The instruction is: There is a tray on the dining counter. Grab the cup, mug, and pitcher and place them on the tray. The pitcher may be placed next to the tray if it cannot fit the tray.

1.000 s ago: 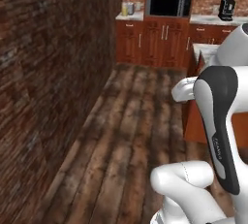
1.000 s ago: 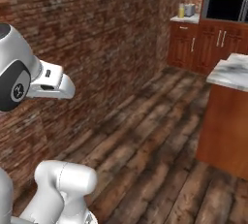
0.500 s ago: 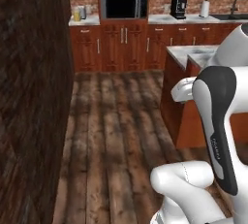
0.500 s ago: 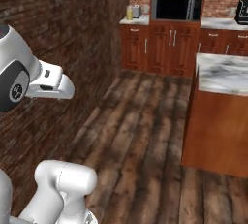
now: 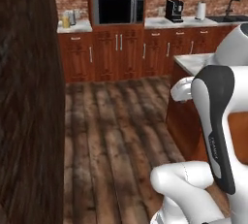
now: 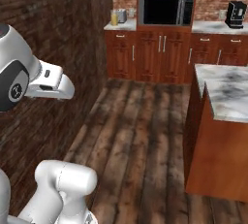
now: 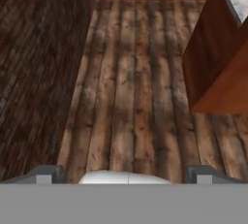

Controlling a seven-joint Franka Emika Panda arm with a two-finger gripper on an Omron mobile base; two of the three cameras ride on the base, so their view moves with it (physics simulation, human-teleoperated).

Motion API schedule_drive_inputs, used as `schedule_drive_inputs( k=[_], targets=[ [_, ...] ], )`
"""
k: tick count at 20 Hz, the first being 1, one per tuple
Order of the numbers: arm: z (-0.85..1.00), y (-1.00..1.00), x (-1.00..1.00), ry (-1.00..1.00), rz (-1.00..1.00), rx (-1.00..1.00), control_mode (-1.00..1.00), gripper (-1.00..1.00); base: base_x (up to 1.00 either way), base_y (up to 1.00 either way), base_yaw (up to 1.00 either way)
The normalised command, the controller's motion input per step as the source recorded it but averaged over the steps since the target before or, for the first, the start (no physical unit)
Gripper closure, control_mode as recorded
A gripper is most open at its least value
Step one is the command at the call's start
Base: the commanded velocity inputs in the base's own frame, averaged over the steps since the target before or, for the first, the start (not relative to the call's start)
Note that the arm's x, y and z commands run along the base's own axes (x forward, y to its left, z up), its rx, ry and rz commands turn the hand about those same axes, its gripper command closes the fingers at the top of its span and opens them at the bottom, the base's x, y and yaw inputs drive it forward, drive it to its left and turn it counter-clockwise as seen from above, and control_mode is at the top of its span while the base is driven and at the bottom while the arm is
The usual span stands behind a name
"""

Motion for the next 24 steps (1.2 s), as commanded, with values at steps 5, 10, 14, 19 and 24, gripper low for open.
schedule_drive_inputs(
  k=[5, 10, 14, 19, 24],
  targets=[
    [0.0, 0.0, 0.0, 0.0, 0.0, 0.0, 1.0, -1.0, 1.0, 0.17, -0.09],
    [0.0, 0.0, 0.0, 0.0, 0.0, 0.0, 1.0, -1.0, 1.0, 0.1, -0.06],
    [0.0, 0.0, 0.0, 0.0, 0.0, 0.0, 1.0, -1.0, 1.0, 0.2, -0.05],
    [0.0, 0.0, 0.0, 0.0, 0.0, 0.0, 1.0, -1.0, 1.0, 0.25, -0.04],
    [0.0, 0.0, 0.0, 0.0, 0.0, 0.0, 1.0, -1.0, 0.99, 0.21, -0.03]
  ],
)
